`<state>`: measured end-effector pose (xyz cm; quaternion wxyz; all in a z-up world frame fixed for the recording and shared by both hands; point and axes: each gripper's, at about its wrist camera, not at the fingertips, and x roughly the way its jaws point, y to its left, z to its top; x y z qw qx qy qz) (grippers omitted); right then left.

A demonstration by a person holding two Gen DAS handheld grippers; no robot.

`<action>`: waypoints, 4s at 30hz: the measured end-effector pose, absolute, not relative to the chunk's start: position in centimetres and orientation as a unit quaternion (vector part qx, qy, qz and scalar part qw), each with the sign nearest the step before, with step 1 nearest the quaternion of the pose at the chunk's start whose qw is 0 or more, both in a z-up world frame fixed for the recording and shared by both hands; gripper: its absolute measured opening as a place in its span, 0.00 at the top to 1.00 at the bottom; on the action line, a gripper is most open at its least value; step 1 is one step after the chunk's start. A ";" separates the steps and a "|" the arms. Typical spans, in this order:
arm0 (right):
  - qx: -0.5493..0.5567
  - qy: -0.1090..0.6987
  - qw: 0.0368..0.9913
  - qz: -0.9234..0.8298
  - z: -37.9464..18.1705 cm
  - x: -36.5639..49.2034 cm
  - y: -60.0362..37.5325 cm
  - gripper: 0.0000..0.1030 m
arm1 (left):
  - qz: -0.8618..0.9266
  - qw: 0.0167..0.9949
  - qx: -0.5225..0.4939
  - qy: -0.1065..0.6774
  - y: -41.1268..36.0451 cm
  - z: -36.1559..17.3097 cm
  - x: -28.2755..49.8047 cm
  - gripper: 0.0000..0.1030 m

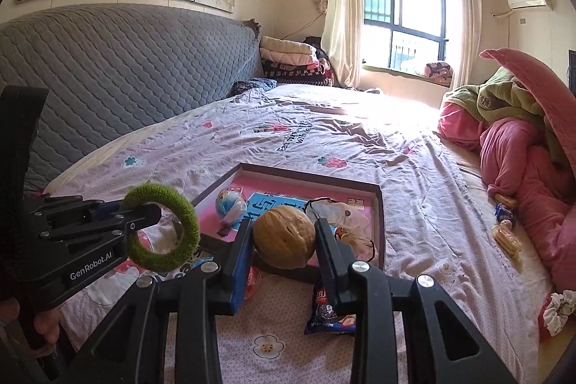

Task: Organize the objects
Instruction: 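Carry the green ring over the tray with the left tool while the right tool carries the walnut, then lower the green ring into the tray with the left tool while the right tool lowers the walnut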

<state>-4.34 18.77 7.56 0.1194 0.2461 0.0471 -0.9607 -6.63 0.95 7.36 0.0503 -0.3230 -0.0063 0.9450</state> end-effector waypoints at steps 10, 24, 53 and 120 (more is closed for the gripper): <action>0.242 0.033 0.115 -0.963 8.3 -5.4 19.9 0.67 | 0.947 0.048 -0.317 -0.005 1.2 8.1 -7.7 0.86; 0.239 0.042 0.118 -0.963 8.6 -7.1 19.6 0.67 | 0.945 0.053 -0.321 -0.004 1.8 7.7 -9.7 0.86; 0.246 0.044 0.103 -0.963 8.3 -11.9 20.9 0.67 | 0.946 0.052 -0.320 -0.005 1.2 8.0 -15.5 0.86; 0.337 0.077 0.149 -0.926 0.5 -17.2 17.7 0.66 | 0.909 0.031 -0.415 -0.023 -2.2 -2.1 -21.6 0.86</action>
